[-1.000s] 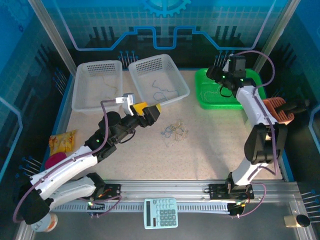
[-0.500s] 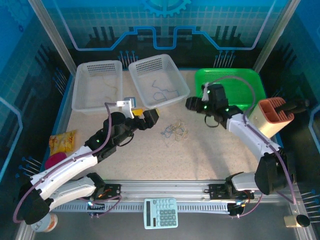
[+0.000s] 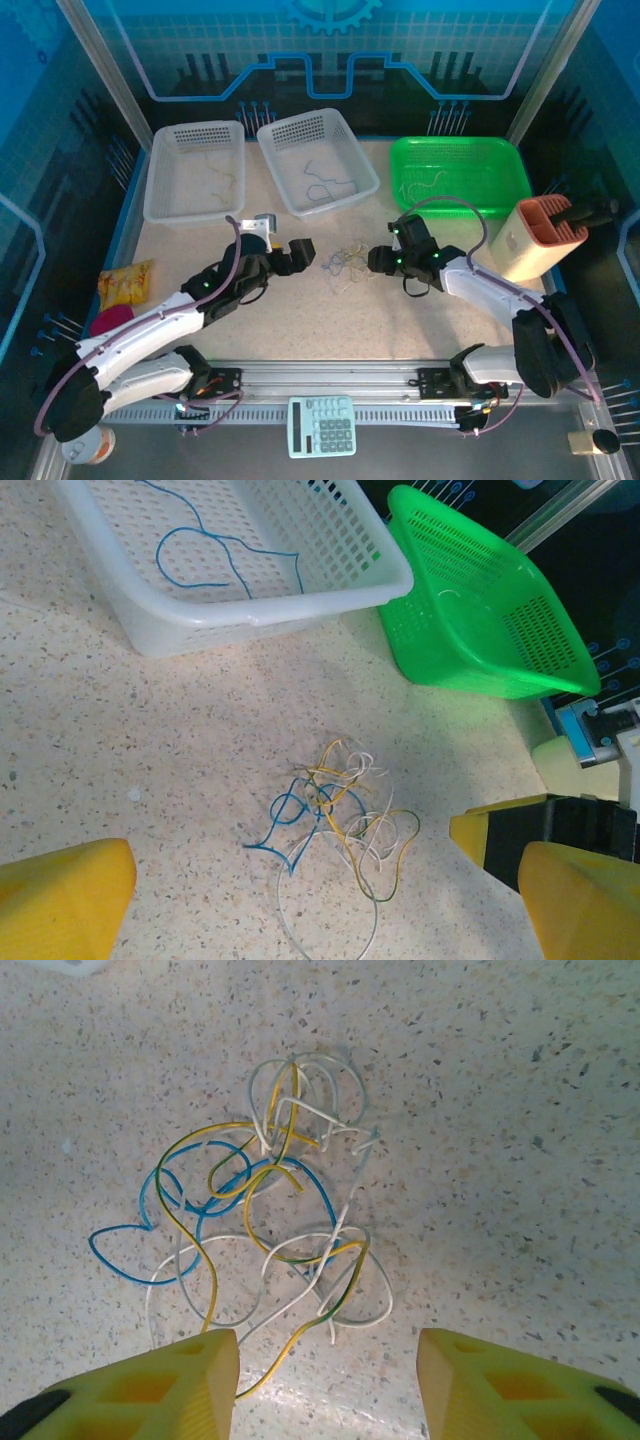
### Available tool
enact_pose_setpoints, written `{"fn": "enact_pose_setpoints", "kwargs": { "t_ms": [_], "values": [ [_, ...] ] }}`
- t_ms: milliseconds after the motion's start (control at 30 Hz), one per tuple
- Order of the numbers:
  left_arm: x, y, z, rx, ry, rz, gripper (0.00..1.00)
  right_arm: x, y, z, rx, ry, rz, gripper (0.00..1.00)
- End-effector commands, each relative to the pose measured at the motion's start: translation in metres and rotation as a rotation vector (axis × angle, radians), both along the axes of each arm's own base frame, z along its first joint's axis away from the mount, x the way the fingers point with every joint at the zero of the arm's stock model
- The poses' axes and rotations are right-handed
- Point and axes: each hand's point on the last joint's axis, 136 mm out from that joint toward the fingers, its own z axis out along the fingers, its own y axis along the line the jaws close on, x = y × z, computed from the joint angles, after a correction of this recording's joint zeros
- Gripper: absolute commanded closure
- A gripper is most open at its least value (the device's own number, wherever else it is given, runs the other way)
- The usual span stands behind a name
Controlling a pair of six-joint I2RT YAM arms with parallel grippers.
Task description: Untangle the cables
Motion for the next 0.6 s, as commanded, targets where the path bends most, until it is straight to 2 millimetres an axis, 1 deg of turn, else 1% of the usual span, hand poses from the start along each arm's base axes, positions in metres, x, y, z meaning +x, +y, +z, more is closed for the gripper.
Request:
{"fn": "enact_pose_setpoints", "kwargs": {
  "t_ms": [0,200,367,433,500,567],
  "values": [
    [-0.001,-0.002,-0.009,-0.013,0.033,-0.005,0.01,0.003,0.007,-0.006,0.029,0.004,0.004,0.52],
    [0.001,-0.005,-0.010,-0.015,0.038,-0.013,0.01,0.004,0.010,-0.021,0.042,0.038,-0.008,0.54],
    [0.002,-0.006,-0.006,-0.019,0.029,-0.011,0.01,0.001,0.014,-0.032,0.055,0.071,-0.003,0.63],
    [0.003,-0.006,-0.003,-0.024,0.022,-0.011,0.01,0.000,0.015,-0.032,0.063,0.073,0.000,0.73],
    [0.003,-0.007,0.001,-0.030,0.016,-0.013,0.01,0.000,0.016,-0.028,0.075,0.066,0.003,0.86],
    [0.004,-0.008,0.004,-0.034,0.010,-0.016,0.01,0.001,0.018,-0.017,0.089,0.046,0.012,1.00]
  ]
}}
